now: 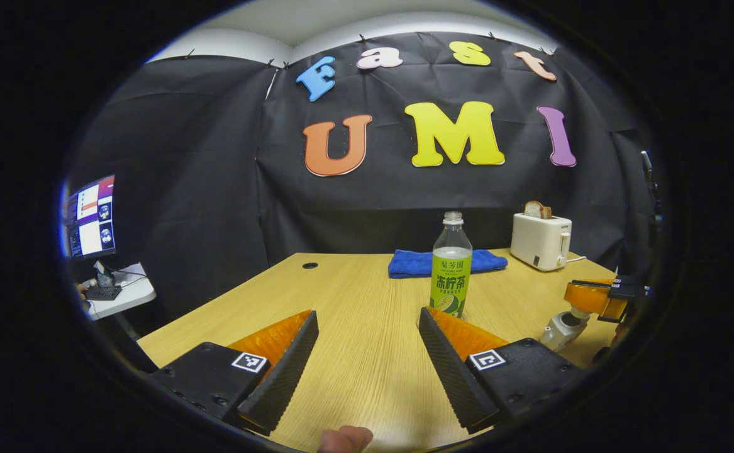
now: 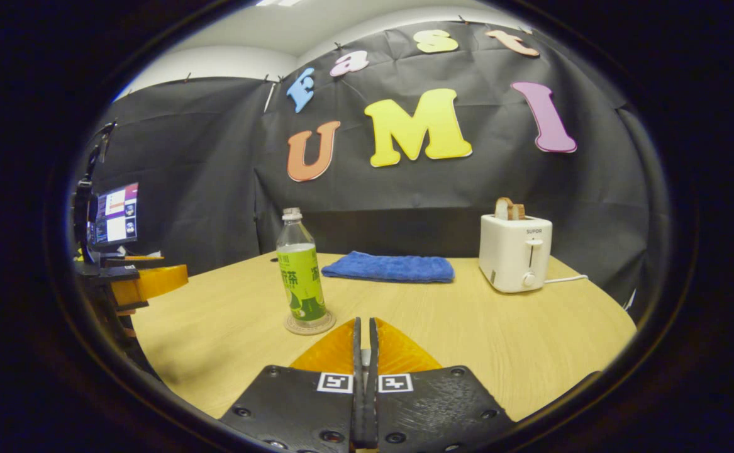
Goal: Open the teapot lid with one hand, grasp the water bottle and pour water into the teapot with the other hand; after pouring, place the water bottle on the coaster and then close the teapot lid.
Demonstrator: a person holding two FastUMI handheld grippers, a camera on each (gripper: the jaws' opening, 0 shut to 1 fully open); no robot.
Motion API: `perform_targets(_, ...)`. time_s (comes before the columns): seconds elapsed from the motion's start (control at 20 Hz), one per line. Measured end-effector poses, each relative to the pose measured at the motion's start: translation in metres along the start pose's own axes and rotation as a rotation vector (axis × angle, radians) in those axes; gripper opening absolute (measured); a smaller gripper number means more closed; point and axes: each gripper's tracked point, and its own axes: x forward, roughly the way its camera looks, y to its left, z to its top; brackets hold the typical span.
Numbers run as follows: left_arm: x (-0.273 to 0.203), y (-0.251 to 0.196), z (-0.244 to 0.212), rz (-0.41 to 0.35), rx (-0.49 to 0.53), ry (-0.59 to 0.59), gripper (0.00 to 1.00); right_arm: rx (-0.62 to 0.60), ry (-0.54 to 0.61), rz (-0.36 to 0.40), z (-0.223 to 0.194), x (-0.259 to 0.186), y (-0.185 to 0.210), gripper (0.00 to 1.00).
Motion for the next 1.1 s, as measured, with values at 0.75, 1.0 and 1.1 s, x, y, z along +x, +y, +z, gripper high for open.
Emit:
perform_targets(0.75, -0.011, 0.002, 0.015, 0.007, 0.047, -0.053, 1.00, -0.025, -0.018, -0.029, -0.021, 0.014, -0.006, 0.00)
perform_targets(1.0, -0.011, 0.002, 0.016, 0.005, 0.046, -0.059, 1.00, -0.026, -0.018, -0.049, -0.024, 0.016, -0.007, 0.00)
perform_targets(1.1, -0.012, 0.001, 0.018, 0.005, 0.046, -0.062, 1.00, -0.031, -0.011, -0.055, -0.026, 0.018, -0.007, 0.00)
